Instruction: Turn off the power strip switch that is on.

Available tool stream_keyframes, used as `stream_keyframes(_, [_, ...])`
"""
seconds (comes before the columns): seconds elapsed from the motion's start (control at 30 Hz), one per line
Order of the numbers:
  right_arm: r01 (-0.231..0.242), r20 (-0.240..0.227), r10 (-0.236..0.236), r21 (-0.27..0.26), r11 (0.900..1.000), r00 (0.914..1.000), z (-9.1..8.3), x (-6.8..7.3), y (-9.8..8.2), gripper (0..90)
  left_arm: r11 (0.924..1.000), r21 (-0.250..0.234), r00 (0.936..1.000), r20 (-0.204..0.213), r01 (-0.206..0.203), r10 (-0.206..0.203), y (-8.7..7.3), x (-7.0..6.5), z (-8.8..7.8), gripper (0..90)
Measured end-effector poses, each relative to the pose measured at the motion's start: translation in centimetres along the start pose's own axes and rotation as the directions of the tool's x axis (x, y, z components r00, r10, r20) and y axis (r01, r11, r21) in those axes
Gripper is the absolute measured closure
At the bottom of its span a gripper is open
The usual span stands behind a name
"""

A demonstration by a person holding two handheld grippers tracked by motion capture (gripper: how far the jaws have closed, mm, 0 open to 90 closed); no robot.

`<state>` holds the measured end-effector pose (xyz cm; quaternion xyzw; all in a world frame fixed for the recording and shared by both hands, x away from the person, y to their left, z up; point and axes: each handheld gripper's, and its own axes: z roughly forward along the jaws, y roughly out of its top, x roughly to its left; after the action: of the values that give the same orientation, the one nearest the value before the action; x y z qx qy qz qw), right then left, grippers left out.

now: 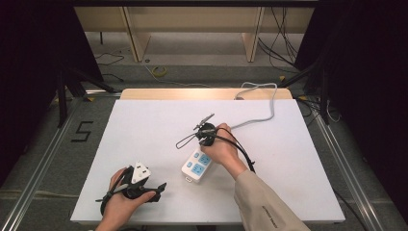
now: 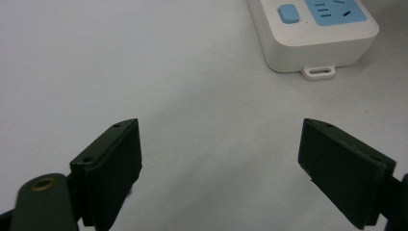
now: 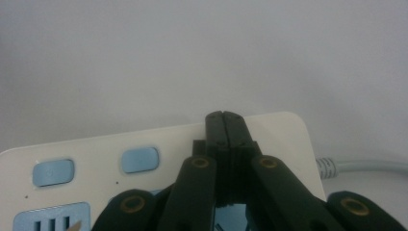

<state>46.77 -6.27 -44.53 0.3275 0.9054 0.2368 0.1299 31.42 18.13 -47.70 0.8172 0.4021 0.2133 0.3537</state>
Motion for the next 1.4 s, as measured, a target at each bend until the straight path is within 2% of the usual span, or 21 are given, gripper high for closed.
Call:
stream_keyframes(0.2, [-0.001,0.002,0.001,0.003,1.000,1.0000,0.0,0.0,0.0,90.0,1.0000,-0.002,1.0000,0.000,0.000,0.000,0.0,0.0,0.0,14.9])
stream_keyframes(0.7, [-0.013,-0.003,0.013,-0.027,1.000,0.9999,0.0,-0.1,-0.2,90.0,1.0000,-0.006,1.0000,0.000,0.005,-0.005,0.0,0.1,0.0,14.9])
stream_keyframes(0.77, [-0.013,-0.005,0.013,-0.052,0.999,0.9999,-0.1,-0.2,-0.3,90.0,1.0000,-0.006,1.0000,0.000,0.006,-0.006,0.0,0.1,0.0,14.9])
stream_keyframes(0.8, [-0.034,-0.013,0.034,-0.053,0.998,0.9994,-0.3,-0.1,-0.2,90.0,1.0000,-0.006,1.0000,0.000,0.006,-0.006,0.0,0.1,0.0,14.9])
stream_keyframes(0.83, [-0.020,-0.005,0.020,-0.049,0.999,0.9998,-0.3,-0.1,-0.2,90.0,1.0000,-0.005,1.0000,0.000,0.006,-0.006,0.0,0.1,0.0,14.9])
stream_keyframes(0.97, [-0.017,0.007,0.018,-0.074,0.997,0.9998,-0.3,-0.1,-0.6,90.0,1.0000,-0.005,1.0000,0.000,0.007,-0.007,-0.1,0.1,0.0,14.9])
stream_keyframes(1.1, [-0.026,0.009,0.027,-0.085,0.996,0.9996,-0.8,-0.3,-0.9,90.0,1.0000,-0.005,1.0000,0.000,0.007,-0.007,-0.1,0.1,0.0,14.9])
stream_keyframes(1.23, [-0.015,0.019,0.017,-0.098,0.995,0.9997,-1.5,-0.7,-1.0,90.0,1.0000,-0.004,1.0000,0.000,0.009,-0.009,-0.1,0.1,0.0,14.9])
stream_keyframes(1.33, [-0.032,0.011,0.033,-0.087,0.996,0.9994,-2.1,-0.8,-1.4,88.5,0.9999,-0.005,1.0000,-0.001,0.009,-0.009,-0.1,0.1,0.0,14.9])
stream_keyframes(1.4, [-0.021,0.016,0.022,-0.094,0.995,0.9996,-2.3,-1.1,-1.8,87.7,0.9999,-0.005,0.9999,-0.001,0.011,-0.011,-0.1,0.1,0.0,14.9])
